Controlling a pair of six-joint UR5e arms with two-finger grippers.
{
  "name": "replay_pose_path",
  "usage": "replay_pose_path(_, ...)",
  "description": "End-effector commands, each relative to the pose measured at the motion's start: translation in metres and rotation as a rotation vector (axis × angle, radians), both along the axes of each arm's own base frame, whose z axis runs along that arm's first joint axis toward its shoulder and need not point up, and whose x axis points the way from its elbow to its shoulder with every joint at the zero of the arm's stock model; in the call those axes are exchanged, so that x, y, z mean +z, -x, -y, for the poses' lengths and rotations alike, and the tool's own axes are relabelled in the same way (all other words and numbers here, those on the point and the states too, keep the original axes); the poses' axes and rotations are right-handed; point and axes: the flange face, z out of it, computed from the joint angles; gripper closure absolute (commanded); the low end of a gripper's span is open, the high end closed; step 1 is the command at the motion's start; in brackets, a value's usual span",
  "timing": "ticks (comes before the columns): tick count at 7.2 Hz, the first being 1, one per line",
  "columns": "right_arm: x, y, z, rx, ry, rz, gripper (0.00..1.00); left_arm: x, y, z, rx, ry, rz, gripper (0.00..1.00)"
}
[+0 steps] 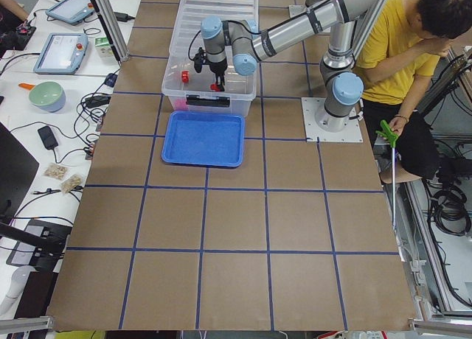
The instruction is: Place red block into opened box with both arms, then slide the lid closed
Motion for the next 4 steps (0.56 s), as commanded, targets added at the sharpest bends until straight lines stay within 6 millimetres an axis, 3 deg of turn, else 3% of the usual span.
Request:
replay_pose_path(1,0.000,0.000,0.000,0.002,-0.002,-0.002,0.00,-0.018,0.000,0.001,-0.003,-0.019,-0.002,1.00)
replay_pose_path(4,-0.001,0.000,0.000,0.002,-0.002,0.000,0.00,-0.033,-0.002,0.006,-0.001,-0.031,-0.003,1.00)
